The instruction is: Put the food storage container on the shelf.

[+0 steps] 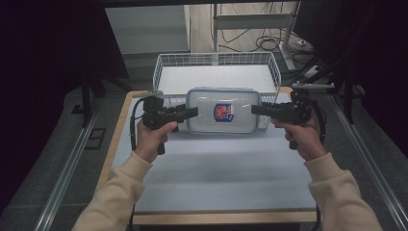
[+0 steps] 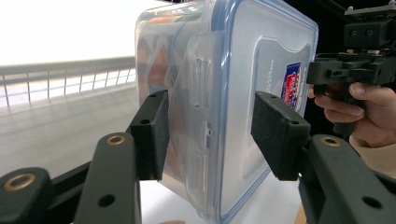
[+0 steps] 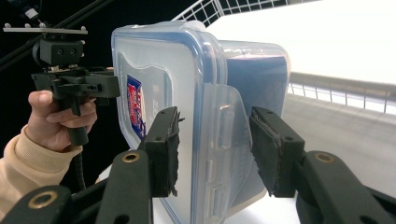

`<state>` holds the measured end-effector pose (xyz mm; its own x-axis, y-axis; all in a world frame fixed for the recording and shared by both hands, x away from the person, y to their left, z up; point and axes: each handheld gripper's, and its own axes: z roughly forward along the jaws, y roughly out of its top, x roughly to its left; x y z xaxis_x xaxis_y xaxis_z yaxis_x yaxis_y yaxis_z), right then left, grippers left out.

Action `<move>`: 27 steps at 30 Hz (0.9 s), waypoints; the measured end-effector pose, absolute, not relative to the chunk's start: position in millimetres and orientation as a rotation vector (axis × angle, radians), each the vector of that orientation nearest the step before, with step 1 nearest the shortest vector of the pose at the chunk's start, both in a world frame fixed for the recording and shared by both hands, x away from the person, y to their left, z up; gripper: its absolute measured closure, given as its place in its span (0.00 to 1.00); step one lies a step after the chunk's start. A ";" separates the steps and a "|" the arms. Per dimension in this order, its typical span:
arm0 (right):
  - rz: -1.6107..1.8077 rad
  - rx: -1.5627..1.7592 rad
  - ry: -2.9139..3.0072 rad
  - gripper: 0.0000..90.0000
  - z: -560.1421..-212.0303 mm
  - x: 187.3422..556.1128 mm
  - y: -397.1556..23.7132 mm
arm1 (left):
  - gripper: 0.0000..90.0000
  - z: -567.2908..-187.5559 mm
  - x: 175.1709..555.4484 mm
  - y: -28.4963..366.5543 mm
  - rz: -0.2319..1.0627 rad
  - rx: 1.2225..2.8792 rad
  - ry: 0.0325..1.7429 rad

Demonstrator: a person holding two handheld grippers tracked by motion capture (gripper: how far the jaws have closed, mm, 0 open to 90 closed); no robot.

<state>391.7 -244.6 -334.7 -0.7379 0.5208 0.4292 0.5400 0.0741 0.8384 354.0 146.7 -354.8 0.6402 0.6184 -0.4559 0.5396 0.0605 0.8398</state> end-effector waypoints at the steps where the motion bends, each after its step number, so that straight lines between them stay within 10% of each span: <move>1: -1.804 -1.128 -2.291 0.60 -332.8 393.6 -244.3 | 0.54 -352.9 355.5 147.0 0.080 1.591 0.983; 27: -1.822 -1.127 -2.279 0.60 -289.8 457.9 -228.5 | 0.53 -310.3 416.0 160.1 0.111 1.571 0.996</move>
